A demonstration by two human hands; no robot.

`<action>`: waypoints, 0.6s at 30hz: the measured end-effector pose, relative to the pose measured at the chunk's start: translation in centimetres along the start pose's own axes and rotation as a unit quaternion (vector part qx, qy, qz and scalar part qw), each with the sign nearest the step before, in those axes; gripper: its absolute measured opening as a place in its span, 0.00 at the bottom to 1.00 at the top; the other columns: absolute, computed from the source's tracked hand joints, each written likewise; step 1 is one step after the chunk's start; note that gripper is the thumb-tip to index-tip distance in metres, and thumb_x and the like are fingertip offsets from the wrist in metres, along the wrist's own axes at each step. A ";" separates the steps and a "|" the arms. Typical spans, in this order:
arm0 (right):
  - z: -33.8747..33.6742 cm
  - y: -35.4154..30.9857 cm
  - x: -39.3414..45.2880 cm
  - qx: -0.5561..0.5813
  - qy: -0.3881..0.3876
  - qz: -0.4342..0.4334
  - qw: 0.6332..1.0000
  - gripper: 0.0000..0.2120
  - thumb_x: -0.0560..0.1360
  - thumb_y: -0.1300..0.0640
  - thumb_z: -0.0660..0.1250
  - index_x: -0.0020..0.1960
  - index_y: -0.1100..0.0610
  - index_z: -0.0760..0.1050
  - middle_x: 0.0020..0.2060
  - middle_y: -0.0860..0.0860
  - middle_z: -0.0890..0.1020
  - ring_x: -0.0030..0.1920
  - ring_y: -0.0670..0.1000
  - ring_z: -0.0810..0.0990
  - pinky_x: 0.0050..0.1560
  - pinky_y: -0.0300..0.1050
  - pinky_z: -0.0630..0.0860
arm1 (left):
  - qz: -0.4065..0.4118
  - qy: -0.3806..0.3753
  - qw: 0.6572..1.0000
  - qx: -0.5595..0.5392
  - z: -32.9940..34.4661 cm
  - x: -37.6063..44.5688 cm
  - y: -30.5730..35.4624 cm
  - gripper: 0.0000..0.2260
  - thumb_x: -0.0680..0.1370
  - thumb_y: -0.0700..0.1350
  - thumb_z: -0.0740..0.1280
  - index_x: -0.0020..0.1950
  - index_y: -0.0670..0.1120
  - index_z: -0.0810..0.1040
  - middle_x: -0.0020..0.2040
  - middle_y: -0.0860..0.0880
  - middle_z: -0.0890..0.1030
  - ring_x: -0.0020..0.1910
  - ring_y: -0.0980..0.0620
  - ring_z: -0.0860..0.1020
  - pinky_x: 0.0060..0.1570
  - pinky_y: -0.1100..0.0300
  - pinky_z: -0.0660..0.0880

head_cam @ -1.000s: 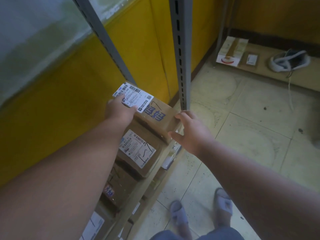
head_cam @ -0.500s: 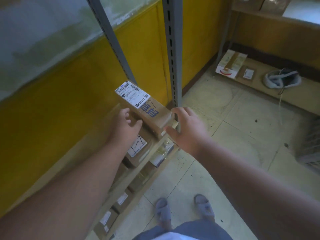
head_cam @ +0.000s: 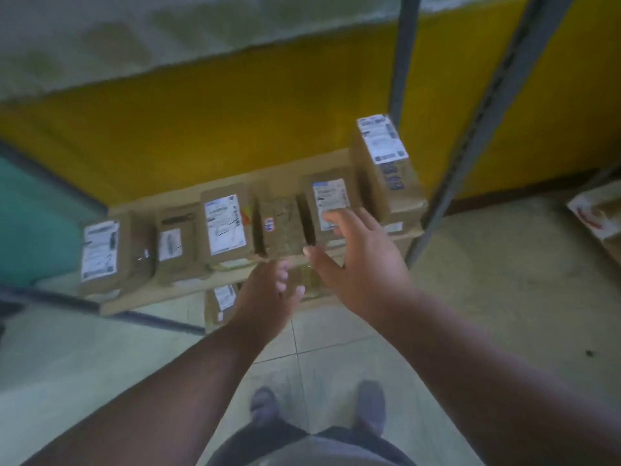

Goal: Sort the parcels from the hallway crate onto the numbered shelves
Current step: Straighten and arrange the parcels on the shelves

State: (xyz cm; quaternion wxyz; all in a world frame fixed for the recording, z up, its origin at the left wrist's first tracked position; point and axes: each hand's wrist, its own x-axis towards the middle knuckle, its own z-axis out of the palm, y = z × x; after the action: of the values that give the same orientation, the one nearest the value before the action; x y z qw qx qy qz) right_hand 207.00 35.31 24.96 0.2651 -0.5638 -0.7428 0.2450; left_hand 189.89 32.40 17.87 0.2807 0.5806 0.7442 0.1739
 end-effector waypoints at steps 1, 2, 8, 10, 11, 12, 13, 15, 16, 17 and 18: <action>0.4 -1.0 -0.2 -0.003 -0.016 -0.016 1.000 0.26 0.76 0.44 0.69 0.69 0.54 0.72 0.62 0.49 0.76 0.60 0.50 0.76 0.55 0.43 0.73 | -0.016 0.008 1.000 0.001 -0.6 -0.9 -1.1 0.21 0.74 0.49 0.73 0.66 0.48 0.76 0.52 0.52 0.79 0.45 0.54 0.78 0.52 0.55 0.77; 0.9 -2.0 -0.3 -0.006 -0.030 -0.031 0.999 0.26 0.76 0.44 0.69 0.70 0.53 0.72 0.63 0.49 0.76 0.61 0.49 0.76 0.55 0.41 0.72 | -0.028 0.013 1.000 0.002 -1.3 -1.9 -2.3 0.20 0.75 0.49 0.73 0.65 0.48 0.77 0.51 0.53 0.78 0.45 0.55 0.77 0.50 0.58 0.76; 6.5 -8.5 -1.5 -0.016 -0.082 -0.089 0.992 0.25 0.76 0.45 0.69 0.69 0.53 0.72 0.60 0.48 0.77 0.60 0.49 0.75 0.51 0.40 0.69 | -0.059 0.042 0.997 -0.006 -5.3 -6.5 -11.2 0.19 0.76 0.50 0.72 0.65 0.49 0.76 0.52 0.55 0.77 0.43 0.62 0.74 0.42 0.67 0.69; 9.6 -10.7 -2.2 -0.009 -0.085 -0.088 0.992 0.24 0.76 0.45 0.69 0.69 0.52 0.72 0.61 0.47 0.76 0.61 0.48 0.75 0.53 0.40 0.70 | -0.068 0.042 0.997 0.003 -6.5 -7.9 -15.0 0.20 0.76 0.50 0.72 0.66 0.50 0.76 0.52 0.55 0.76 0.43 0.62 0.74 0.42 0.68 0.68; 11.4 -11.8 -2.7 -0.003 -0.087 -0.084 0.993 0.24 0.76 0.45 0.69 0.68 0.52 0.72 0.61 0.47 0.76 0.60 0.47 0.75 0.53 0.39 0.70 | -0.071 0.039 0.997 0.008 -7.1 -8.5 -17.1 0.20 0.76 0.51 0.72 0.66 0.50 0.75 0.53 0.55 0.76 0.43 0.62 0.74 0.42 0.67 0.68; 13.2 -12.9 -3.1 0.003 -0.091 -0.077 0.993 0.24 0.76 0.45 0.69 0.68 0.52 0.73 0.61 0.47 0.76 0.60 0.47 0.75 0.54 0.39 0.70 | -0.077 0.035 0.996 0.013 -7.7 -9.1 -19.2 0.20 0.76 0.51 0.72 0.66 0.51 0.75 0.53 0.55 0.76 0.44 0.62 0.74 0.42 0.66 0.69; 15.1 -13.9 -3.5 0.008 -0.099 -0.072 0.992 0.24 0.76 0.45 0.69 0.68 0.52 0.73 0.61 0.46 0.76 0.60 0.46 0.75 0.54 0.39 0.71 | -0.086 0.033 0.996 0.019 -8.2 -9.5 -21.3 0.20 0.76 0.52 0.72 0.66 0.51 0.75 0.53 0.55 0.76 0.44 0.61 0.74 0.43 0.65 0.69; 18.7 -15.5 -3.9 0.011 -0.124 -0.075 0.989 0.23 0.76 0.45 0.70 0.68 0.52 0.73 0.61 0.47 0.77 0.60 0.46 0.76 0.52 0.38 0.70 | -0.109 0.037 0.993 0.021 -8.9 -10.0 -25.1 0.19 0.76 0.52 0.71 0.66 0.52 0.75 0.54 0.55 0.76 0.46 0.59 0.75 0.46 0.62 0.73; 20.5 -15.8 -4.0 0.010 -0.138 -0.076 0.987 0.23 0.76 0.45 0.70 0.67 0.52 0.74 0.60 0.47 0.77 0.59 0.46 0.76 0.51 0.37 0.69 | -0.121 0.042 0.992 0.016 -8.9 -10.0 -26.9 0.19 0.76 0.52 0.71 0.65 0.51 0.75 0.53 0.55 0.76 0.45 0.58 0.75 0.47 0.61 0.74; 21.6 -16.1 -3.9 0.009 -0.148 -0.078 0.986 0.22 0.76 0.45 0.70 0.67 0.52 0.74 0.60 0.47 0.77 0.59 0.46 0.77 0.50 0.36 0.69 | -0.128 0.047 0.991 0.011 -8.9 -9.8 -28.0 0.18 0.76 0.51 0.72 0.65 0.51 0.76 0.53 0.55 0.76 0.45 0.58 0.75 0.47 0.61 0.74; 23.4 -16.0 -3.9 0.005 -0.161 -0.079 0.984 0.22 0.76 0.45 0.70 0.66 0.52 0.74 0.59 0.47 0.77 0.58 0.46 0.77 0.49 0.36 0.69 | -0.139 0.049 0.989 0.001 -8.4 -9.5 -29.6 0.18 0.76 0.51 0.72 0.65 0.51 0.76 0.53 0.55 0.76 0.45 0.57 0.75 0.46 0.61 0.73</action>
State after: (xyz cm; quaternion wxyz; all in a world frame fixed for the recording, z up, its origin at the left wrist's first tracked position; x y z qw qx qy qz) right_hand 180.88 26.16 17.81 0.1633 -0.4550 -0.8168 0.3149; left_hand 163.57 15.97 9.20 0.2651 0.4627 0.8305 0.1607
